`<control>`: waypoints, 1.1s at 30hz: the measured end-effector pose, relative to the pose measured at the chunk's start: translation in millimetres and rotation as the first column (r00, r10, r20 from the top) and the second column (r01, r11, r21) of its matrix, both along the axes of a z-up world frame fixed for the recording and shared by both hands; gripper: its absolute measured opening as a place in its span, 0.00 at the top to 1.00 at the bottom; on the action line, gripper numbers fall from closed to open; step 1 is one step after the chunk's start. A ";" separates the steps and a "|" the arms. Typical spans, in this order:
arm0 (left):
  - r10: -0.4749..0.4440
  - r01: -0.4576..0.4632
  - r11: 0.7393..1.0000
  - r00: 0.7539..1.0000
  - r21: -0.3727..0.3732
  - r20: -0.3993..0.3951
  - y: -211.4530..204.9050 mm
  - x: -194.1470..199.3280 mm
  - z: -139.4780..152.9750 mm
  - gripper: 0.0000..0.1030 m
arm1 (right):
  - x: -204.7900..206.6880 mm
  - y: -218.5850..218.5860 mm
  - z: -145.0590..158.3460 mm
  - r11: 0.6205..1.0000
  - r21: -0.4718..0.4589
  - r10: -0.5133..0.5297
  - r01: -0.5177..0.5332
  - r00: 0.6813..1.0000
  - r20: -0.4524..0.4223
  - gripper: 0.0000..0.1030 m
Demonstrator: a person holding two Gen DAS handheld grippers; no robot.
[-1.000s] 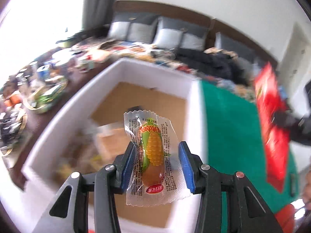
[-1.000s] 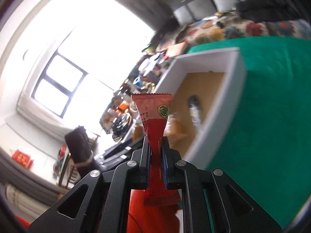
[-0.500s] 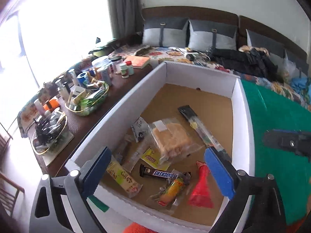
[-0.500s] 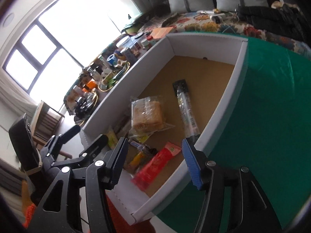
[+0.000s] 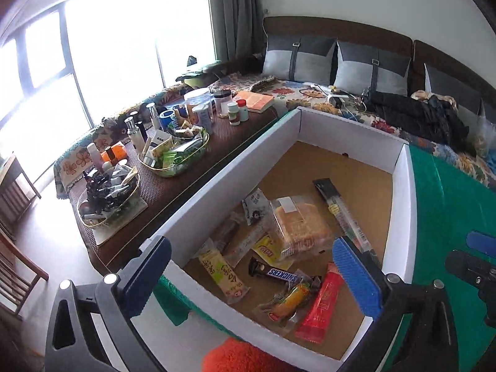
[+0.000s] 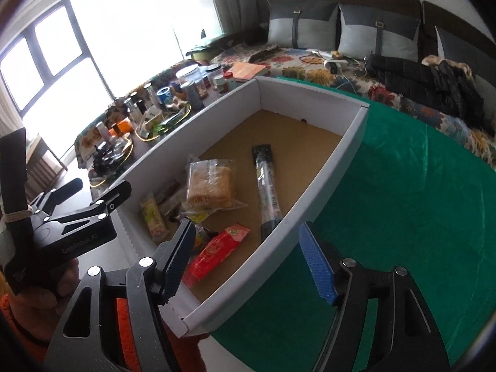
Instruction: Organize snacks
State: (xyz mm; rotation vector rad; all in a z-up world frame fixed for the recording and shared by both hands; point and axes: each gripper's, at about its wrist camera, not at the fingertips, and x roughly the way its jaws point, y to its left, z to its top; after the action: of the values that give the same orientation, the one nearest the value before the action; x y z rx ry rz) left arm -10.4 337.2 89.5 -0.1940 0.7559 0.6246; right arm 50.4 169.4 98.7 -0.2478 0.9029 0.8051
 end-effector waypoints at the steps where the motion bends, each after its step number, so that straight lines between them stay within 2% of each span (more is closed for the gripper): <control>1: -0.002 0.002 1.000 1.000 0.003 0.000 -0.9 -0.7 0.7 0.00 | -0.6 1.7 -0.4 1.000 -0.006 0.001 -0.001 1.000 0.002 0.29; 7: -0.035 0.035 0.999 0.999 -0.006 0.024 -2.5 -5.9 7.5 0.00 | -4.1 6.8 1.9 1.000 -0.030 -0.006 0.007 1.000 0.030 0.26; 12: -0.042 0.042 0.999 0.999 0.008 0.009 -3.1 -4.4 10.1 0.00 | -8.3 11.8 5.8 0.999 -0.045 0.004 -0.002 0.998 0.064 0.26; 26: -0.111 0.111 0.994 0.993 -0.012 0.032 -0.5 0.5 11.2 0.00 | -9.7 26.0 -2.7 0.997 -0.083 0.013 -0.008 0.998 0.059 0.26; 33: -0.100 0.103 0.992 0.994 -0.078 0.033 5.8 3.1 4.9 0.00 | -9.8 26.8 -5.5 0.997 -0.082 0.012 -0.008 0.999 0.051 0.26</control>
State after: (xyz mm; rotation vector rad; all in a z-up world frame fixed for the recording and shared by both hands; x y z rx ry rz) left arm -7.3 343.0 94.4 -0.2360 0.7583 0.4945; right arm 40.6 196.2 93.2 -0.3434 0.8880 0.7691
